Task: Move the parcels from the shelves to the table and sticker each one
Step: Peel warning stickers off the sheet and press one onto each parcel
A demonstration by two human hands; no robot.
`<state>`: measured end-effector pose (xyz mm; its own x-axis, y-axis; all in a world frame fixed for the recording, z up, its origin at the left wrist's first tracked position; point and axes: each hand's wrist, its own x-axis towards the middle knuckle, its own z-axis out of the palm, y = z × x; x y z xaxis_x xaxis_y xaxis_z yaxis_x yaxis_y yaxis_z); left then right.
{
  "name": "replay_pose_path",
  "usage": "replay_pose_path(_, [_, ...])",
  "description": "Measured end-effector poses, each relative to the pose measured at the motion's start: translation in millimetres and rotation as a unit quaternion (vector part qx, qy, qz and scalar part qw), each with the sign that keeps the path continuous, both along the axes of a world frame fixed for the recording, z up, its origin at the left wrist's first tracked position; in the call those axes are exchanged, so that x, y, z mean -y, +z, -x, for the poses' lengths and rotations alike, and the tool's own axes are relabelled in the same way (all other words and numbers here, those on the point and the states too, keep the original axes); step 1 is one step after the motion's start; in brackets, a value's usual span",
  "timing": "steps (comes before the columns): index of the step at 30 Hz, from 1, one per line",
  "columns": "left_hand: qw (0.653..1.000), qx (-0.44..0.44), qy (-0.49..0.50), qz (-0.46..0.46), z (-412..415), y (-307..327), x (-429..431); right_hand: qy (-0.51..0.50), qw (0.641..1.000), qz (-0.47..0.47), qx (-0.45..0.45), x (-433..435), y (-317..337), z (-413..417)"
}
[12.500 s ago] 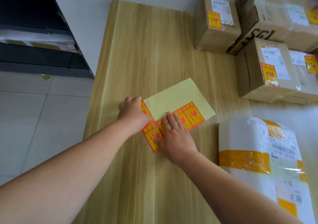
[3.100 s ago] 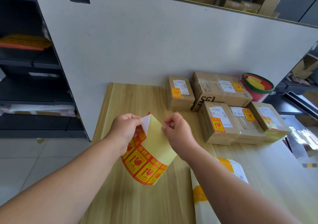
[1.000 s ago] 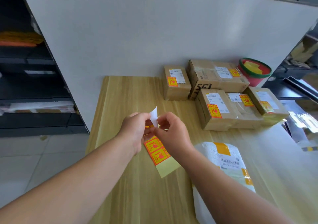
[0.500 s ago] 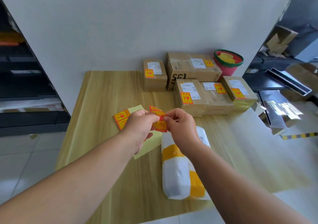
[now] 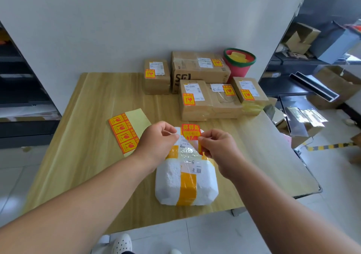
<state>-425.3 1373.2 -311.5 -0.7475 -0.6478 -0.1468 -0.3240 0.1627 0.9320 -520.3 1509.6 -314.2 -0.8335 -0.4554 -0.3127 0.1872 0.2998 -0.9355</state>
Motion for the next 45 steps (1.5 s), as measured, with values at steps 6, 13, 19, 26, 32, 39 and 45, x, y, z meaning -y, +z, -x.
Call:
replay_pose_path(6, [0.996,0.047,-0.046,0.066,-6.4,-31.6,-19.9,0.023,0.997,-0.067,0.030,-31.0,-25.5,-3.6])
replay_pose_path(13, [0.990,0.093,-0.052,0.093,-16.6,-59.7,-20.7,0.060,0.989,-0.137,0.019,-27.9,-52.1,-14.7])
replay_pose_path(19, [0.988,0.091,-0.046,0.117,-21.6,-68.0,-15.4,0.081,0.980,-0.180,-0.023,-11.2,-62.7,-17.8])
replay_pose_path(26, [0.986,0.102,-0.056,0.124,-22.8,-78.6,-10.3,0.095,0.973,-0.206,-0.047,-8.0,-64.3,-15.3])
replay_pose_path(32, [0.986,0.092,-0.071,0.119,-16.9,-81.5,-10.8,0.099,0.970,-0.217,-0.050,-9.3,-66.5,-14.0])
replay_pose_path(39, [0.984,0.101,-0.091,0.119,-10.7,-83.4,-15.8,0.095,0.964,-0.242,-0.059,-12.2,-73.5,-12.7])
replay_pose_path(45, [0.977,0.118,-0.109,0.138,-7.6,-81.4,-19.0,0.105,0.953,-0.274,-0.077,-10.5,-75.4,-14.2])
